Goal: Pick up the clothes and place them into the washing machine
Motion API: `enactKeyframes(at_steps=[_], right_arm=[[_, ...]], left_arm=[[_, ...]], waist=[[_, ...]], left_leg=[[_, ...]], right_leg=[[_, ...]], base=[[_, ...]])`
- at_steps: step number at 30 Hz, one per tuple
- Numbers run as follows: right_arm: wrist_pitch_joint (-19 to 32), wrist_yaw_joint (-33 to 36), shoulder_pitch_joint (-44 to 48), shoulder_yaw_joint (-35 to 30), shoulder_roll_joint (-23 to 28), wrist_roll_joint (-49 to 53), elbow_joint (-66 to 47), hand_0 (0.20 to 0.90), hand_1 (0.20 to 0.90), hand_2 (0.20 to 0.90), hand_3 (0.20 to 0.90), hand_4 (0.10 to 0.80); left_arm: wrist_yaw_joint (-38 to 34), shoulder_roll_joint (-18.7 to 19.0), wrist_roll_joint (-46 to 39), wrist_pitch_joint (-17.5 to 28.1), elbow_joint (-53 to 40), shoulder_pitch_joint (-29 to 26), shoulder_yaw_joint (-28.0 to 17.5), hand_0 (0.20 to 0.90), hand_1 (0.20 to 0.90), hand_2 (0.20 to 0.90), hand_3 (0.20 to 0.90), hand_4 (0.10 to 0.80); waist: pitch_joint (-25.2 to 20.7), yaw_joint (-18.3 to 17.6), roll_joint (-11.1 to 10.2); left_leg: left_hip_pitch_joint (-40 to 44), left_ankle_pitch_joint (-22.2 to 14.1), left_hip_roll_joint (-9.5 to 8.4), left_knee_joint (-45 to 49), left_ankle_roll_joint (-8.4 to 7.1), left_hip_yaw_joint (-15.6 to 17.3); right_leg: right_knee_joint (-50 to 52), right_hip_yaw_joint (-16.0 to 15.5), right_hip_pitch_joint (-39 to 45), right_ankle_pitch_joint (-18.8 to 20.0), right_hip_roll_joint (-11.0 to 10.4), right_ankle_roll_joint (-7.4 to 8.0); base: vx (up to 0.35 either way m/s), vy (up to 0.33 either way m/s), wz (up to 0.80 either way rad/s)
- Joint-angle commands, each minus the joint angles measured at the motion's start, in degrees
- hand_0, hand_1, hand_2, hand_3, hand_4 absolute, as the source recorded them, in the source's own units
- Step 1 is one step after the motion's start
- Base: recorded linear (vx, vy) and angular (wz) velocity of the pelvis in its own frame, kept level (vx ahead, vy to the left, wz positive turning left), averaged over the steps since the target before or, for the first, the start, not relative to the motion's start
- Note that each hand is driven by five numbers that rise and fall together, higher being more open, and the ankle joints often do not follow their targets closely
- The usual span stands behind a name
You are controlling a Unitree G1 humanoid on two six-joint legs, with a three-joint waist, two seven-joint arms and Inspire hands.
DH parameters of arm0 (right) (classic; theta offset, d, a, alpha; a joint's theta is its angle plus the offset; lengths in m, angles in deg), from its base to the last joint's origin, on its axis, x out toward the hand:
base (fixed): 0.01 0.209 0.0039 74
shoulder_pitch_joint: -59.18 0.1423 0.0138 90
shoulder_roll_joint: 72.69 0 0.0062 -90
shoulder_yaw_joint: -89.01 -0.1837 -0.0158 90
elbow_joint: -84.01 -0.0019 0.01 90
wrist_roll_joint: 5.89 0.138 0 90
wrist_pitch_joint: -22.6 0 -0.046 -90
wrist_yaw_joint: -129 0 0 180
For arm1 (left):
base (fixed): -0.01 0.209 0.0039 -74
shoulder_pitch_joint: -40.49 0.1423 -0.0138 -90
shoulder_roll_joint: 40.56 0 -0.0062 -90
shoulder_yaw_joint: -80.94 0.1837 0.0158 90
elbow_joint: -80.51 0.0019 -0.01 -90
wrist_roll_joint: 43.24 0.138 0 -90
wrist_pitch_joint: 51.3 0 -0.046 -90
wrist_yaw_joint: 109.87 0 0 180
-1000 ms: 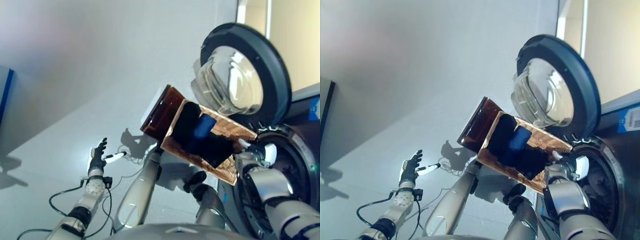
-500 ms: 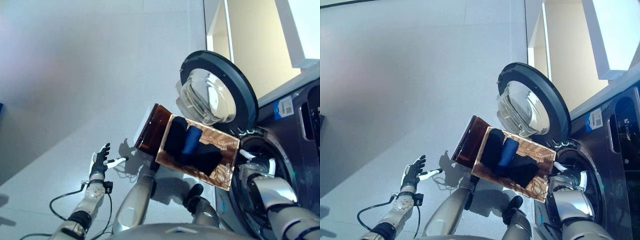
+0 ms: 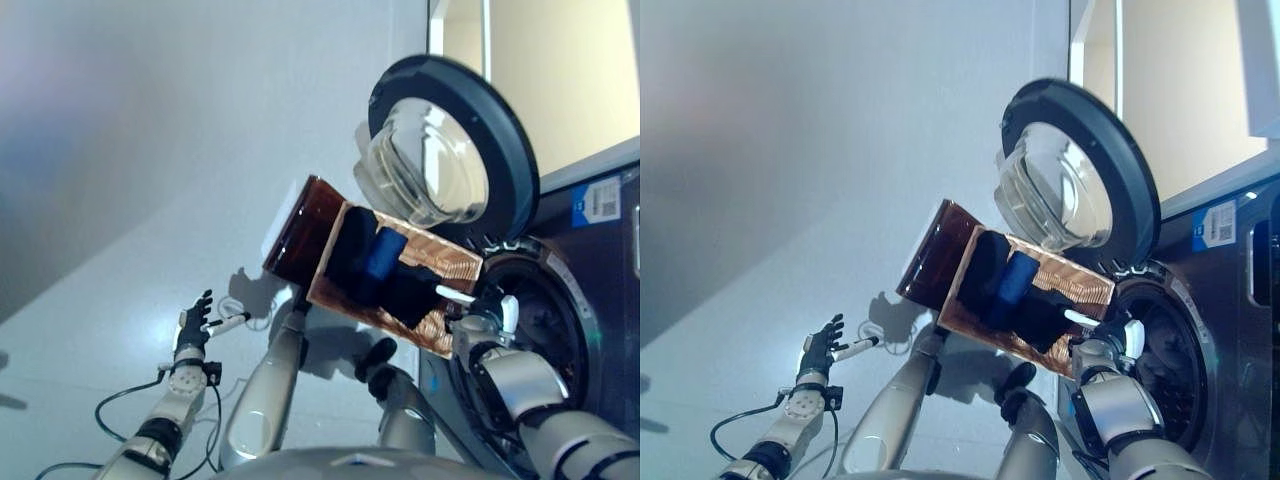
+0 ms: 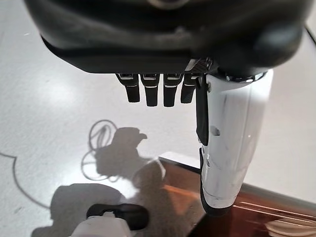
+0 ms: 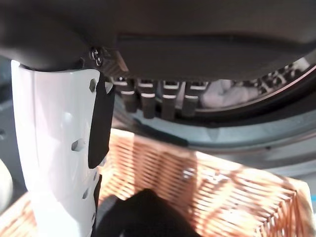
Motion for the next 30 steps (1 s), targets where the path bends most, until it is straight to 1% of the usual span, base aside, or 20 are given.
enactKeyframes(at_steps=[1, 2, 3, 9, 11, 17, 20, 26, 30], right_arm=[[1.8, 3.0, 3.8, 3.7, 1.1, 3.5, 1.6, 0.9, 0.9, 0.9, 0.9, 0.8], [1.7, 3.7, 7.7, 4.4, 1.4, 3.6, 2.1, 0.9, 0.9, 0.9, 0.9, 0.8], [1.3, 4.1, 9.6, 5.3, 1.3, 3.8, 2.4, 0.9, 0.9, 0.9, 0.9, 0.8], [2.0, 5.5, 14.8, 8.5, -1.7, 4.0, 1.0, 0.9, 0.9, 0.9, 0.9, 0.8], [2.3, 5.8, 16.2, 9.4, -2.9, 4.1, 0.0, 0.9, 0.9, 0.9, 0.9, 0.8], [2.7, 6.8, 17.7, 11.2, -5.9, 3.8, -2.2, 0.9, 0.9, 0.9, 0.9, 0.8], [2.4, 7.3, 17.8, 11.5, -6.5, 3.2, -2.0, 0.9, 0.9, 0.9, 0.9, 0.8], [2.2, 8.4, 17.0, 11.4, -6.2, 1.8, -2.5, 0.9, 0.9, 0.9, 0.9, 0.8], [2.5, 9.3, 15.7, 11.1, -6.0, 0.9, -4.1, 0.9, 0.9, 0.9, 0.9, 0.8]], left_arm=[[-3.6, 2.8, -1.1, 3.9, -3.2, 0.9, -3.1, 0.9, 0.9, 0.9, 0.9, 0.8], [-3.8, 3.8, -1.3, 3.8, -3.9, 0.8, -3.1, 0.9, 0.9, 0.9, 0.9, 0.8], [-3.6, 3.8, -2.4, 3.9, -4.2, 1.2, -3.2, 0.9, 0.9, 0.9, 0.9, 0.8], [-4.6, 4.5, -4.5, 4.3, -4.3, 0.5, -3.6, 0.9, 0.9, 0.9, 0.9, 0.8], [-4.9, 4.7, -5.5, 4.5, -4.0, 0.4, -4.1, 0.9, 0.9, 0.9, 0.9, 0.8], [-5.4, 5.4, -6.7, 4.4, -4.9, 0.6, -5.5, 0.9, 0.9, 0.9, 0.9, 0.8], [-5.6, 5.3, -6.9, 4.5, -5.4, 0.9, -5.9, 0.9, 0.9, 0.9, 0.9, 0.8], [-5.9, 5.4, -7.0, 4.5, -4.3, 1.0, -6.3, 0.9, 0.9, 0.9, 0.9, 0.8], [-6.1, 5.6, -7.2, 4.8, -1.8, 0.2, -6.7, 0.9, 0.9, 0.9, 0.9, 0.8]], waist=[[1.0, 1.5, 0.4], [1.4, 2.0, 0.5], [1.9, 2.3, 0.4], [3.8, 2.4, -1.5], [4.3, 2.2, -1.8], [4.4, 1.4, -3.0], [4.5, 1.1, -3.0], [3.9, 0.4, -3.1], [3.4, -0.6, -3.6]], left_leg=[[-4.9, -5.1, -1.38, 5.3, -3.38, 0.5], [-5.5, -5.3, -1.32, 5.8, -3.41, 0.5], [-6.0, -5.5, -1.19, 6.6, -3.45, 0.5], [-8.7, -6.6, -0.46, 9.2, -3.62, 0.7], [-9.2, -6.9, -0.31, 9.8, -3.58, 0.8], [-9.1, -6.9, -0.22, 8.6, -3.62, 1.0], [-9.0, -6.9, -0.2, 8.4, -3.5, 1.1], [-7.5, -7.0, -0.1, 7.6, -3.17, 1.4], [-5.3, -6.3, 0.2, 5.2, -3.23, 2.1]], right_leg=[[-4.5, -0.8, 2.2, 0.7, 3.3, -1.95], [-3.9, -0.9, 1.9, 0.4, 3.3, -2.03], [-3.3, -1.0, 1.5, 0.1, 3.3, -2.04], [-1.1, -1.4, -0.8, -0.6, 3.7, -2.3], [-1.0, -1.5, -1.2, -0.6, 3.9, -2.3], [-2.2, -2.0, -1.1, -0.3, 4.3, -2.13], [-2.3, -2.0, -1.2, 0.0, 4.4, -2.08], [-2.6, -1.7, -0.4, 0.4, 4.7, -2.04], [-4.2, -1.2, 0.8, 1.1, 5.2, -1.88]], base=[[0.0, 0.0, 0.0], [0.018, 0.007, -0.05], [0.0, 0.0, 0.0], [0.008, -0.003, 0.07], [0.0, 0.0, 0.0], [0.0, 0.002, -0.01], [-0.009, 0.031, -0.02], [-0.01, 0.02, -0.04], [-0.018, 0.036, -0.07]])
